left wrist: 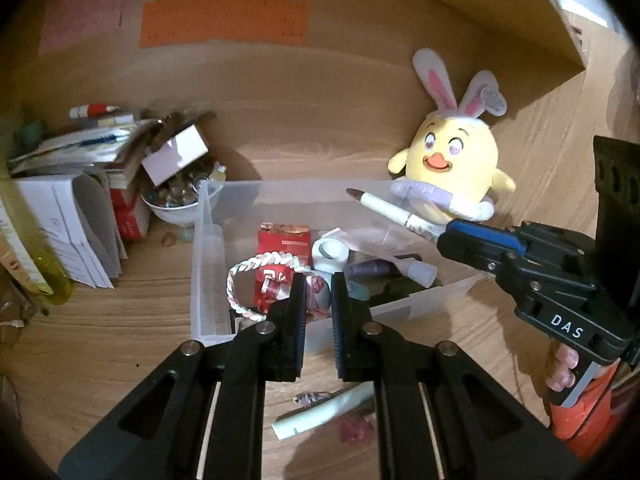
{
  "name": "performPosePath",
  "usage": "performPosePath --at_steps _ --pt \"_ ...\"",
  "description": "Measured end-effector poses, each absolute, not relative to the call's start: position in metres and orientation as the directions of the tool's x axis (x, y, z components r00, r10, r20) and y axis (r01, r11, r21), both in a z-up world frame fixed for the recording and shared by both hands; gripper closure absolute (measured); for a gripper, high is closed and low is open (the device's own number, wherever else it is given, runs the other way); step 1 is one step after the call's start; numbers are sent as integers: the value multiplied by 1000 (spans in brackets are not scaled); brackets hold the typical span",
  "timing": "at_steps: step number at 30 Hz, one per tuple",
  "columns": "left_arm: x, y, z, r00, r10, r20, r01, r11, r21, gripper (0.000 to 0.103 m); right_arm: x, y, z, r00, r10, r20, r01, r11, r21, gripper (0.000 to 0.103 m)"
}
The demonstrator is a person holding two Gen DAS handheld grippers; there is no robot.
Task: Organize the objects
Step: 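Carry rope bracelet with left tool while right tool carries clear pen over bin, then open left tool dropping bracelet in bin while right tool releases pen there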
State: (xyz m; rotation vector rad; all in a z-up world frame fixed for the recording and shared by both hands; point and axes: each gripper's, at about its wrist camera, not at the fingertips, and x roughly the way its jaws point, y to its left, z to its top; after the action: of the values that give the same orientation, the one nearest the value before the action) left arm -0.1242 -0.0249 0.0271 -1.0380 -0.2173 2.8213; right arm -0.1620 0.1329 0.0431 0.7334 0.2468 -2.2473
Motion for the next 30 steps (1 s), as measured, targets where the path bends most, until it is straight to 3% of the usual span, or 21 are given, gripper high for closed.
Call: performPosePath --at_steps 24,26,30 --pt "-169 -18 -5 -681 150 -717 -63 -987 -146 90 -204 105 -2 -524 -504 -687 684 -729 14 90" --pt "-170 -17 -6 -676 154 -720 -61 -986 -153 76 -205 105 -2 -530 -498 -687 679 -734 8 90" --pt "-166 -15 -2 -689 142 -711 -59 -988 -140 58 -207 106 -2 -523 -497 -692 678 -735 15 90"
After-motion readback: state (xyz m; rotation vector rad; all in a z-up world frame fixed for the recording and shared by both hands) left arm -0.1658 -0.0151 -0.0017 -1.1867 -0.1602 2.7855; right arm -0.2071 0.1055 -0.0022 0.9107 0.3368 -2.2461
